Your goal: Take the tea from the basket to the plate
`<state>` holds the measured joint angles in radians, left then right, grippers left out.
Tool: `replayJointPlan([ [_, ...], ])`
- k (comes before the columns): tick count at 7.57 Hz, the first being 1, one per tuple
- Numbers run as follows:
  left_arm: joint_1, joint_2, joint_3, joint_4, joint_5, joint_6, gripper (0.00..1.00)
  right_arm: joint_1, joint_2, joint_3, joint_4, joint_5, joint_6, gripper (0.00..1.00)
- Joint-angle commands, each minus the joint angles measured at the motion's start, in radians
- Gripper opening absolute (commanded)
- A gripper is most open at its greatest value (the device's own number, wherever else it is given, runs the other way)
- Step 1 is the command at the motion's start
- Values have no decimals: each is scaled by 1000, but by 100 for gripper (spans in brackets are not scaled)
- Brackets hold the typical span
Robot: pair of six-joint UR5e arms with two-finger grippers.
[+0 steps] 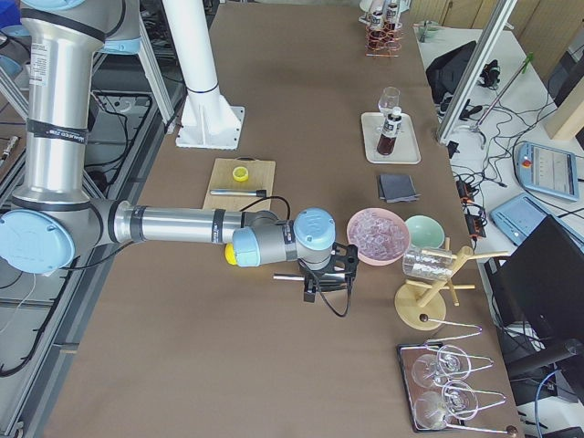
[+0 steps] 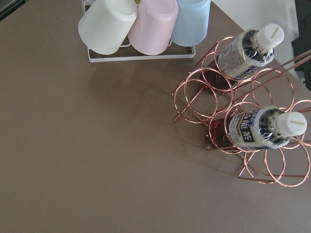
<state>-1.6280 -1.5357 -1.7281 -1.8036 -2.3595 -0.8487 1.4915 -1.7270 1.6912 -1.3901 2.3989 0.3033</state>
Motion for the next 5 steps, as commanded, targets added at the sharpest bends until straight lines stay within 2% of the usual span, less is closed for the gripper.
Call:
replayJointPlan([
  [1, 2, 46, -8, 57, -83, 229, 98, 33, -52, -2, -41, -82, -68, 100],
  [2, 11, 43, -17, 88, -98, 268, 98, 38, -61, -2, -43, -96, -100, 100],
  [3, 5, 52, -21, 92, -106, 389, 98, 38, -62, -2, -47, -98, -101, 100],
  [5, 23, 78, -68, 165, -124, 462, 98, 52, -48, 10, -107, -96, -99, 100],
])
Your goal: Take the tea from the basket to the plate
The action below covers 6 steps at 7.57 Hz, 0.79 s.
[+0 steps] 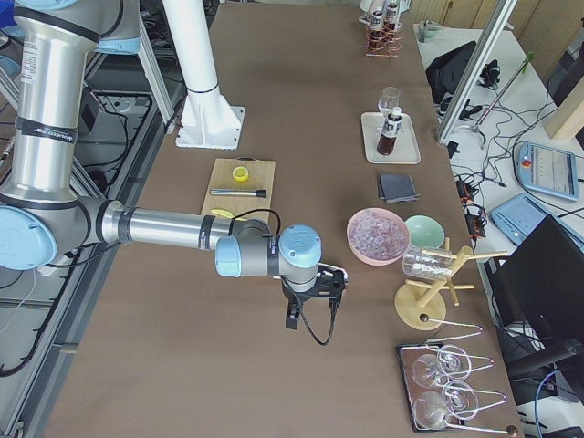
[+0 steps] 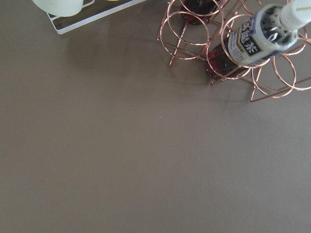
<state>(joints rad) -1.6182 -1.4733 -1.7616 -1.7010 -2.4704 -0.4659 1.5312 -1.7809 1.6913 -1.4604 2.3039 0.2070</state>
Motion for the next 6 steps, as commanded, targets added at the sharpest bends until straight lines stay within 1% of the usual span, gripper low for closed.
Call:
replayJointPlan([
  [1, 32, 13, -57, 139, -9, 117, 98, 20, 6, 16, -37, -6, -5, 100],
  [2, 53, 8, -80, 223, 2, 171, 98, 27, 3, 22, -28, -12, -6, 100],
  [3, 60, 5, -97, 275, 22, 250, 98, 29, 4, 22, -11, -8, -8, 100],
  [4, 51, 25, -175, 296, 104, 309, 98, 29, 3, 21, 30, -5, -52, 100],
  [5, 46, 39, -209, 308, 213, 378, 98, 29, 1, 15, 38, -1, -136, 100],
  [6, 46, 75, -235, 323, 217, 403, 98, 29, 1, 8, 38, -3, -147, 100],
])
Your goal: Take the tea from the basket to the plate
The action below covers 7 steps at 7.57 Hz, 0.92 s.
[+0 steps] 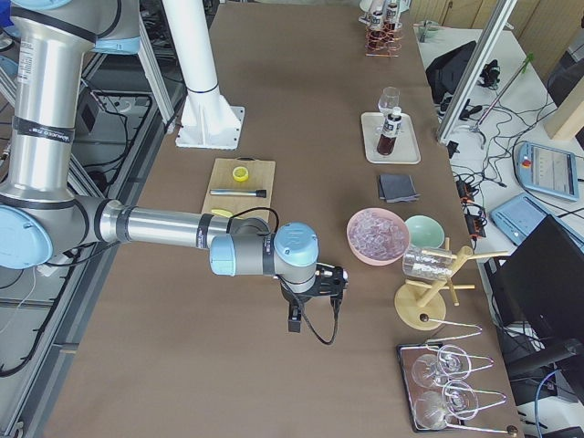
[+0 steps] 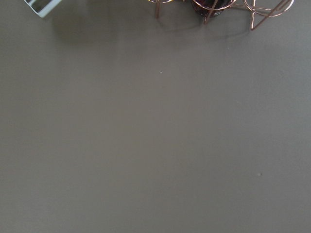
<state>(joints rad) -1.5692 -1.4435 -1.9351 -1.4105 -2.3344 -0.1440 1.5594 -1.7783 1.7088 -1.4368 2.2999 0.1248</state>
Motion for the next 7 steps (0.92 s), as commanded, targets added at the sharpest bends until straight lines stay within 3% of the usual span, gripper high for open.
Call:
replayJointPlan([
  [1, 1, 58, -38, 28, 89, 84, 98, 1, -1, -8, 15, 3, -65, 100],
  [4, -21, 40, 74, 16, 75, 84, 98, 1, 0, -8, 10, 3, -65, 100],
  [7, -23, 14, 59, 8, 49, 73, 98, 1, 0, -9, 12, 3, -65, 100],
])
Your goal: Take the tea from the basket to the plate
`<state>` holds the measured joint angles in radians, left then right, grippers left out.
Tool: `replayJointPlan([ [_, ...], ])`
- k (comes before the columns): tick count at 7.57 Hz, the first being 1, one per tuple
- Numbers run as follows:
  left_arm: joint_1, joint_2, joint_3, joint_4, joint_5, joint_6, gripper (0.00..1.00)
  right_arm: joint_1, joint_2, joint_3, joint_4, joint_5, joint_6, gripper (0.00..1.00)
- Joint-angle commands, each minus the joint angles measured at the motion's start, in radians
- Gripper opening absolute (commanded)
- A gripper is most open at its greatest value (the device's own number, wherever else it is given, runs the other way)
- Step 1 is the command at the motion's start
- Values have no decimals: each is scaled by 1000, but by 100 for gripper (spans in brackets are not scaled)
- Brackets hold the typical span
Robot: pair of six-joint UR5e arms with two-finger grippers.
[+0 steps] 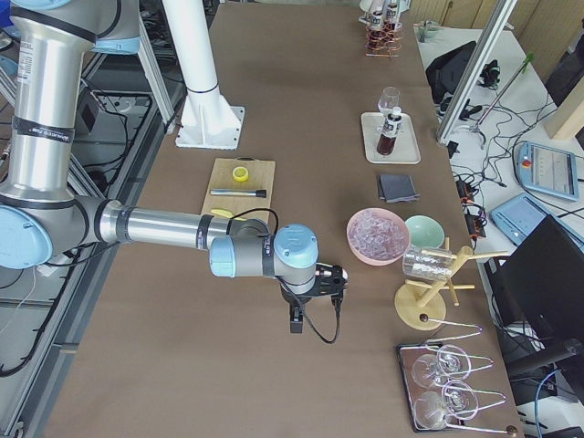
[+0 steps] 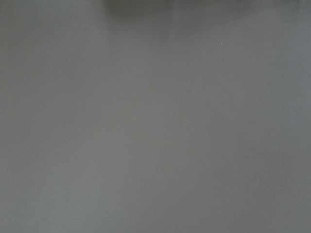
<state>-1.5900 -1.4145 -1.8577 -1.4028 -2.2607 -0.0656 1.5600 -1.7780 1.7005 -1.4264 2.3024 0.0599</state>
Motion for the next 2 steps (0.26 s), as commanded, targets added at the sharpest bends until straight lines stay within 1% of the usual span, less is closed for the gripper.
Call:
replayJointPlan([
  [1, -16, -15, -14, -1, -51, -3, 98, 0, 0, -2, 1, 0, 0, 100],
  [2, -13, -21, -2, -4, -53, -3, 98, 0, 0, -2, 1, 0, 0, 100],
])
